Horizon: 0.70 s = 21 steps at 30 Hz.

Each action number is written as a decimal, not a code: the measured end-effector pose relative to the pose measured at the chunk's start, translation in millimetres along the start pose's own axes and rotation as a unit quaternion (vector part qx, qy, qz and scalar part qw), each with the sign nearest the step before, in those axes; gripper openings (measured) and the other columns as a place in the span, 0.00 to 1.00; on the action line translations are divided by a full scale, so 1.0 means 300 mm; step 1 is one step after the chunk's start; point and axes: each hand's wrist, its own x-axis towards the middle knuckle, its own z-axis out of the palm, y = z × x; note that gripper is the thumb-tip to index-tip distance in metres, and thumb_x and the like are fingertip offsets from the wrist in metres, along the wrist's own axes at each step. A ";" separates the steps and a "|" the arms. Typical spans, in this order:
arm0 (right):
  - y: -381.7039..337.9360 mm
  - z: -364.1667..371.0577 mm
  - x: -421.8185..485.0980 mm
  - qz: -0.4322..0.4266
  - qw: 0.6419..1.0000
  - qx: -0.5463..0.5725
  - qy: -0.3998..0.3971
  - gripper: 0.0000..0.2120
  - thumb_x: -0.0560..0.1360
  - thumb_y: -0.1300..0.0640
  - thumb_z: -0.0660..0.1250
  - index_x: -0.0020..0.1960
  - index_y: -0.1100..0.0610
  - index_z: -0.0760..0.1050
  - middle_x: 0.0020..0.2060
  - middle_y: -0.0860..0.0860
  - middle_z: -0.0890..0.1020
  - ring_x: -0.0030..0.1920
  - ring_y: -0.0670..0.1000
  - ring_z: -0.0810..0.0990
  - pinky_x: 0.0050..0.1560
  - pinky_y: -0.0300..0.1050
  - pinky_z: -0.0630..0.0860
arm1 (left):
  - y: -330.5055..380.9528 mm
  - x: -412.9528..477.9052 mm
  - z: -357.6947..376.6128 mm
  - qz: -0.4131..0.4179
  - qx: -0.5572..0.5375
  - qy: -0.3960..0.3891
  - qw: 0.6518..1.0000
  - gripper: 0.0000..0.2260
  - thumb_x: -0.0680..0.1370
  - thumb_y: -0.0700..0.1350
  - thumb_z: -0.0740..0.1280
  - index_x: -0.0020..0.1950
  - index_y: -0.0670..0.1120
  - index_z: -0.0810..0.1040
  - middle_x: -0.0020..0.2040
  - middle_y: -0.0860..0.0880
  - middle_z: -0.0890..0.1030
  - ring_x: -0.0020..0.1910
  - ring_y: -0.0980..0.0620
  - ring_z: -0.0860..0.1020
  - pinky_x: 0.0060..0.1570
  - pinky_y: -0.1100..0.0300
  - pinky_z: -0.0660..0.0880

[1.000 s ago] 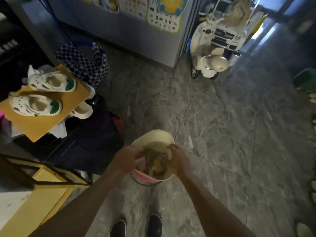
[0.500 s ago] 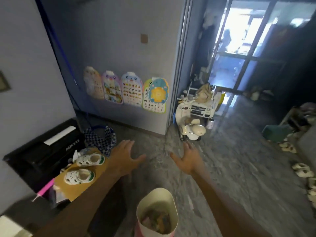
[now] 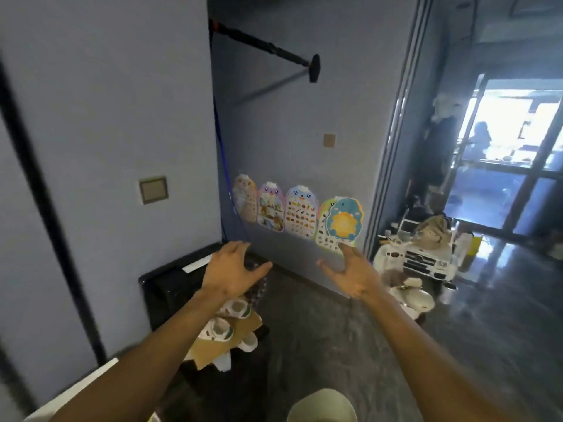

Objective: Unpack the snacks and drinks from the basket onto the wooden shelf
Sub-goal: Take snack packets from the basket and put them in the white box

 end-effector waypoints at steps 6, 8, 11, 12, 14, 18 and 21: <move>-0.070 0.196 0.077 -0.094 0.991 0.034 -0.089 0.51 0.70 0.17 0.60 0.83 0.47 0.61 0.79 0.49 0.69 0.77 0.56 0.70 0.73 0.59 0.73 | -0.086 -0.209 -0.128 -0.105 0.036 0.033 0.993 0.43 0.72 0.81 0.57 0.75 0.52 0.74 0.71 0.48 0.78 0.69 0.45 0.76 0.72 0.46 0.73; -0.163 0.191 0.003 -0.124 0.985 0.031 -0.116 0.49 0.72 0.21 0.63 0.82 0.52 0.64 0.78 0.52 0.70 0.77 0.57 0.70 0.74 0.59 0.71 | -0.108 -0.298 -0.158 -0.138 0.046 0.033 0.989 0.41 0.73 0.80 0.59 0.76 0.53 0.73 0.72 0.48 0.77 0.69 0.44 0.76 0.71 0.46 0.73; -0.242 0.255 -0.064 -0.162 0.974 0.045 -0.149 0.47 0.69 0.17 0.62 0.76 0.47 0.70 0.73 0.50 0.76 0.73 0.56 0.74 0.70 0.58 0.75 | -0.159 -0.435 -0.207 -0.185 0.066 0.035 0.980 0.42 0.72 0.80 0.58 0.75 0.53 0.73 0.73 0.48 0.77 0.69 0.44 0.77 0.71 0.46 0.74; -0.267 0.279 -0.086 -0.174 0.970 0.047 -0.164 0.47 0.70 0.19 0.63 0.78 0.48 0.68 0.75 0.50 0.74 0.75 0.56 0.73 0.72 0.59 0.74 | -0.178 -0.479 -0.221 -0.203 0.068 0.034 0.976 0.42 0.73 0.80 0.58 0.76 0.53 0.73 0.74 0.48 0.76 0.70 0.43 0.76 0.71 0.45 0.74; -0.322 0.329 -0.134 -0.188 0.960 0.044 -0.201 0.47 0.73 0.23 0.64 0.82 0.50 0.62 0.80 0.51 0.68 0.78 0.56 0.68 0.75 0.60 0.70 | -0.213 -0.563 -0.251 -0.248 0.068 0.028 0.966 0.44 0.72 0.81 0.59 0.78 0.53 0.71 0.77 0.47 0.74 0.73 0.41 0.74 0.72 0.42 0.73; -0.451 0.423 -0.217 -0.233 0.945 0.025 -0.228 0.47 0.74 0.24 0.63 0.84 0.48 0.59 0.81 0.51 0.66 0.78 0.58 0.68 0.74 0.61 0.71 | -0.298 -0.707 -0.299 -0.321 0.082 0.040 0.943 0.47 0.69 0.84 0.55 0.78 0.54 0.71 0.78 0.47 0.73 0.74 0.41 0.74 0.72 0.41 0.74; -0.562 0.511 -0.255 -0.262 0.931 0.024 -0.252 0.45 0.76 0.26 0.64 0.84 0.49 0.58 0.82 0.52 0.64 0.79 0.58 0.66 0.75 0.60 0.69 | -0.374 -0.798 -0.337 -0.353 0.084 0.047 0.931 0.46 0.70 0.82 0.55 0.78 0.53 0.72 0.77 0.47 0.74 0.73 0.41 0.74 0.72 0.41 0.73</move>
